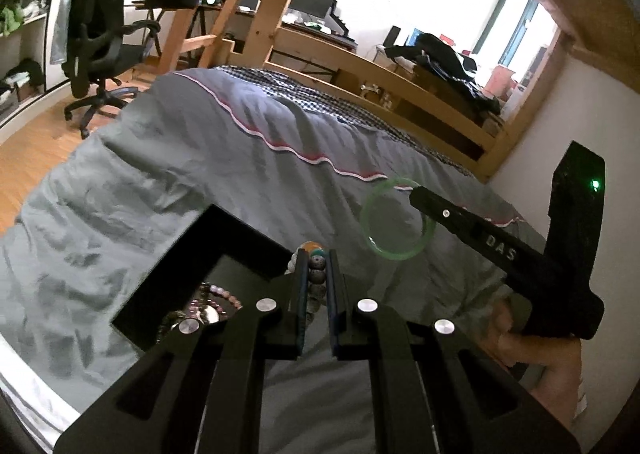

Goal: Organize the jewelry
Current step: 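Carry the bangle and bead bracelet into the black box and open both tools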

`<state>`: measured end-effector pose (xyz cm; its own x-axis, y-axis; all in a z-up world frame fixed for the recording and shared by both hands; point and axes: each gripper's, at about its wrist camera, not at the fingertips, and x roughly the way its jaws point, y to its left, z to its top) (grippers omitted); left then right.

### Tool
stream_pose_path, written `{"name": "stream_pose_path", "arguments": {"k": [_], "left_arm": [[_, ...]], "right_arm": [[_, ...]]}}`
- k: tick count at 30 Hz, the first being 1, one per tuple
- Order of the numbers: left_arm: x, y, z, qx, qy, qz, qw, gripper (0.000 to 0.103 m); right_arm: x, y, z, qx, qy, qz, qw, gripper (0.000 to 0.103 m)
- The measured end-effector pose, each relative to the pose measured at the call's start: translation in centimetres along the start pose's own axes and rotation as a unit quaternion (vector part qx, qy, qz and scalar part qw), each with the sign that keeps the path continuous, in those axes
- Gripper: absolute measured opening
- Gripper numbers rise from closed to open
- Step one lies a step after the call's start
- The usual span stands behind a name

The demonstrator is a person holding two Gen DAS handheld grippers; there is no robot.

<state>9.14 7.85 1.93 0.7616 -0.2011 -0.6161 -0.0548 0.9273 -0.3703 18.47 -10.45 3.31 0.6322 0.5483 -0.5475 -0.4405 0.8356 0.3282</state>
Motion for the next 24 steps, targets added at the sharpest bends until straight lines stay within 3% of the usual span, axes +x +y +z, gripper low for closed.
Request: {"name": "stream_pose_path", "arguments": {"k": [24], "left_arm": [[-2.3, 5.9, -1.3, -0.034, 0.009, 0.050, 0.9981, 0.008]], "right_arm": [[2.9, 6.4, -2.2, -0.045, 0.041, 0.063, 0.996, 0.013]]}}
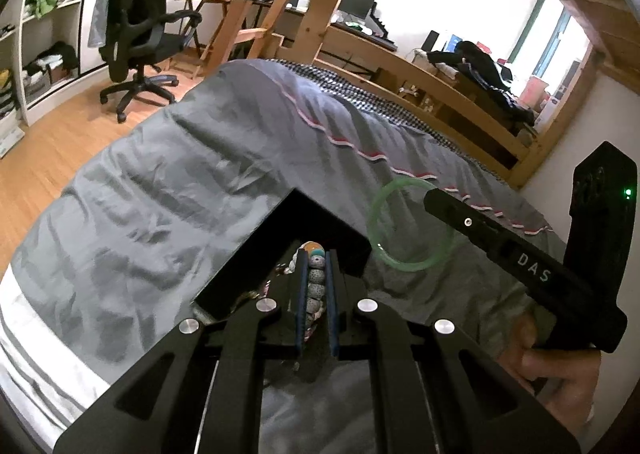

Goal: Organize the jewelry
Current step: 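Carry the bangle and bead bracelet into the black box and open both tools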

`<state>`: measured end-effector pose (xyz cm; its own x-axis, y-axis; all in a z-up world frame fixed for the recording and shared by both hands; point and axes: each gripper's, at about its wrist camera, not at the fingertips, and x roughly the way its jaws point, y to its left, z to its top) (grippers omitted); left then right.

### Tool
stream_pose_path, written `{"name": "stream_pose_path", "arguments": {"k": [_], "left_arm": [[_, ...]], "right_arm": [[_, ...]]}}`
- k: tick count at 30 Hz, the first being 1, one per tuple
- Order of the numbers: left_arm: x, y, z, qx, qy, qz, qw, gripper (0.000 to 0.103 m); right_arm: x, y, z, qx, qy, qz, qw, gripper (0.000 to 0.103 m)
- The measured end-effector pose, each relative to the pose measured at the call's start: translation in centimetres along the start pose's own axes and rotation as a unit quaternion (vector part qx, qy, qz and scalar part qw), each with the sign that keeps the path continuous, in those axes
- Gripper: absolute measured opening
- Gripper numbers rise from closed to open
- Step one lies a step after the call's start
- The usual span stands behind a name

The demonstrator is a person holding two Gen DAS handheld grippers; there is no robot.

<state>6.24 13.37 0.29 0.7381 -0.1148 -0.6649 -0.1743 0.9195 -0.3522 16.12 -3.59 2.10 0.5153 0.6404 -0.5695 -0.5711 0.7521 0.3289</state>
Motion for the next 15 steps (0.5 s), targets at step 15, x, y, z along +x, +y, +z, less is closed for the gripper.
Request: {"name": "stream_pose_path", "arguments": {"k": [15], "left_arm": [[-0.2, 2.2, -0.4, -0.035, 0.026, -0.016, 0.9989, 0.008]], "right_arm": [[3.5, 1.5, -1.8, 0.006, 0.039, 0.026, 0.999, 0.014]]}}
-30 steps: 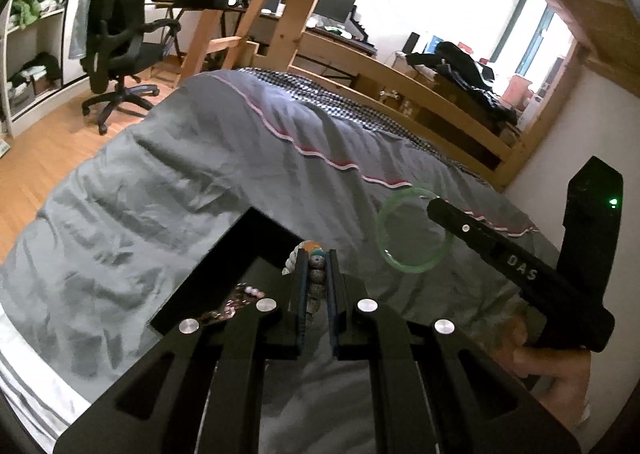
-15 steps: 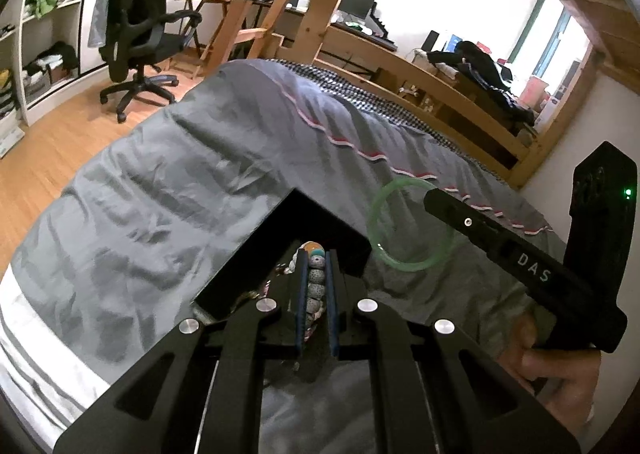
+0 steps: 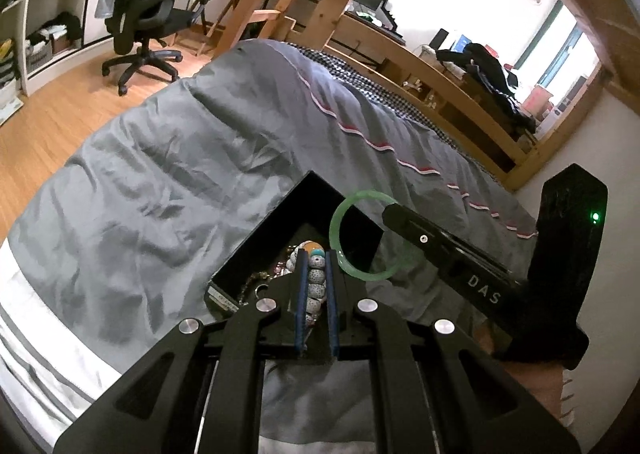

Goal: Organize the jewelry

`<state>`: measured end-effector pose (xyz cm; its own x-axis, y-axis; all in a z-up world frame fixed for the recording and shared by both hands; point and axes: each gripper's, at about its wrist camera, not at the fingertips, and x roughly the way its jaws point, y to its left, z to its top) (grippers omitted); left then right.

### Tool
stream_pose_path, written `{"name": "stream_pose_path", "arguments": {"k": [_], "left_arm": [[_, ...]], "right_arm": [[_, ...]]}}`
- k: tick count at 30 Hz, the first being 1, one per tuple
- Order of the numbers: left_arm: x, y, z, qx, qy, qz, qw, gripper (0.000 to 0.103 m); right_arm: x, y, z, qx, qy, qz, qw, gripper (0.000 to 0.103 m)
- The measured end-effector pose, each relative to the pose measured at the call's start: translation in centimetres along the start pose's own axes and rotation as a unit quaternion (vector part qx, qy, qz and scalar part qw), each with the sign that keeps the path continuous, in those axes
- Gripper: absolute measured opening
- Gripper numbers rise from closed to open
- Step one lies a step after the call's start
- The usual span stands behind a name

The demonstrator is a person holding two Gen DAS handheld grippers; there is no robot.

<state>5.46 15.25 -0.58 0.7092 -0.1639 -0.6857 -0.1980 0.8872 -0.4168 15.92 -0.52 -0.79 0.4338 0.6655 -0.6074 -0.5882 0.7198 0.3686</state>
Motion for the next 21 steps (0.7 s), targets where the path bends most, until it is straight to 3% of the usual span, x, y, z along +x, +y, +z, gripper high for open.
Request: {"name": "stream_pose_path", "arguments": {"k": [2, 4, 6, 8, 10, 11, 12, 13, 15, 18, 21], "left_arm": [[0.0, 0.1, 0.0, -0.002, 0.000, 0.004, 1.0000, 0.009], [-0.1, 0.0, 0.1, -0.003, -0.001, 0.002, 1.0000, 0.009], [-0.3, -0.1, 0.1, -0.004, -0.004, -0.001, 1.0000, 0.011], [-0.6, -0.4, 0.3, -0.001, -0.009, 0.004, 0.9999, 0.020], [-1.2, -0.6, 0.3, -0.001, -0.019, 0.011, 0.9998, 0.044], [-1.8, -0.8, 0.4, -0.001, -0.029, 0.016, 0.9995, 0.049], [-2.2, -0.9, 0.5, -0.001, -0.035, 0.020, 0.9992, 0.060], [-2.7, -1.0, 0.6, 0.000, -0.041, 0.025, 0.9988, 0.070], [-3.7, -1.4, 0.7, 0.008, -0.054, 0.041, 0.9977, 0.081], [-5.2, -2.0, 0.8, 0.028, -0.067, 0.074, 0.9946, 0.096], [-6.7, -2.3, 1.0, 0.048, -0.077, 0.100, 0.9908, 0.097]], "right_arm": [[0.1, -0.4, 0.0, 0.013, 0.003, 0.022, 1.000, 0.014], [-0.2, -0.6, 0.2, 0.019, -0.005, 0.017, 1.000, 0.027], [-0.7, -0.7, 0.4, 0.020, -0.016, 0.013, 1.000, 0.054], [-1.5, -0.9, 0.8, 0.023, -0.028, 0.010, 0.999, 0.060], [-2.1, -0.8, 1.1, 0.017, -0.036, -0.009, 0.999, 0.074], [-2.8, -0.5, 1.3, 0.009, -0.047, -0.027, 0.998, 0.087], [-3.2, -0.3, 1.4, 0.004, -0.054, -0.037, 0.998, 0.093], [-3.6, 0.0, 1.5, -0.002, -0.056, -0.049, 0.997, 0.093], [-4.2, 0.5, 1.6, -0.012, -0.056, -0.071, 0.996, 0.099], [-5.3, 1.6, 1.3, -0.032, -0.054, -0.087, 0.994, 0.099], [-6.2, 2.4, 0.2, -0.043, -0.036, -0.094, 0.994, 0.099]]}}
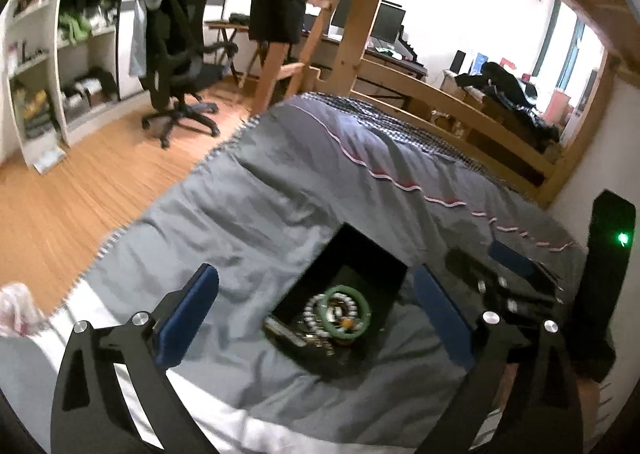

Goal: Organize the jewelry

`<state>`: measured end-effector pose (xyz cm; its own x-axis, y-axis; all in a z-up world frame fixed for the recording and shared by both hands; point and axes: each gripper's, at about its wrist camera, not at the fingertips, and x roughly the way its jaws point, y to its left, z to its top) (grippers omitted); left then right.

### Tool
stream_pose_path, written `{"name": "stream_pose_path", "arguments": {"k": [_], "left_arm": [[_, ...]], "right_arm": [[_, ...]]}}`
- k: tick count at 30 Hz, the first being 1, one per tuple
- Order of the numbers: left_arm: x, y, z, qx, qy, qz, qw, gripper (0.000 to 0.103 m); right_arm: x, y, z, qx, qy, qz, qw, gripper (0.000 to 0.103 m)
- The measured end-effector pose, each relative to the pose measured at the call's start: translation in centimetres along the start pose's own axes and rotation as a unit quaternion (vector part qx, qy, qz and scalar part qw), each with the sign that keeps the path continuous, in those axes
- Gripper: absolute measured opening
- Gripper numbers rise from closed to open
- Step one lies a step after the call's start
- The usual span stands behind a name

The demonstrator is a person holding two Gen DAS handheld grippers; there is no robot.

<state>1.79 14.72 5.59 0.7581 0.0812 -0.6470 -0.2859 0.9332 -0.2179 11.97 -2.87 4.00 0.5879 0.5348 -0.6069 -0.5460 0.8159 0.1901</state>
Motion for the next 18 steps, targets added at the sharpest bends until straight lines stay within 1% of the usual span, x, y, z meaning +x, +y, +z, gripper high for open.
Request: {"name": "stream_pose_path", "arguments": {"k": [3, 5, 7, 11, 13, 15, 18], "left_arm": [[-1.0, 0.1, 0.2, 0.015, 0.000, 0.011, 0.9998, 0.097], [-1.2, 0.1, -0.2, 0.022, 0.007, 0.019, 0.9996, 0.097], [-1.7, 0.0, -1.4, 0.029, 0.012, 0.023, 0.9992, 0.097], [-2.1, -0.4, -3.5, 0.041, 0.020, 0.034, 0.9984, 0.097], [-2.3, -0.7, -3.9, 0.049, 0.024, 0.037, 0.9978, 0.097], [-2.5, -0.7, -4.3, 0.062, 0.027, 0.050, 0.9965, 0.097], [-2.4, -0.3, -4.7, 0.065, 0.033, 0.058, 0.9957, 0.097]], "right_arm": [[-1.5, 0.5, -1.7, 0.001, 0.013, -0.004, 1.000, 0.099], [-2.6, 0.9, -3.0, -0.010, 0.027, -0.012, 1.000, 0.099], [-3.3, 1.3, -3.7, -0.023, 0.032, -0.022, 0.999, 0.099], [-3.9, 1.6, -4.0, -0.027, 0.040, -0.029, 0.998, 0.099], [-4.2, 1.8, -4.1, -0.036, 0.042, -0.033, 0.998, 0.099], [-4.4, 2.1, -4.4, -0.046, 0.044, -0.036, 0.997, 0.099], [-4.6, 2.2, -4.9, -0.055, 0.049, -0.037, 0.997, 0.099]]}}
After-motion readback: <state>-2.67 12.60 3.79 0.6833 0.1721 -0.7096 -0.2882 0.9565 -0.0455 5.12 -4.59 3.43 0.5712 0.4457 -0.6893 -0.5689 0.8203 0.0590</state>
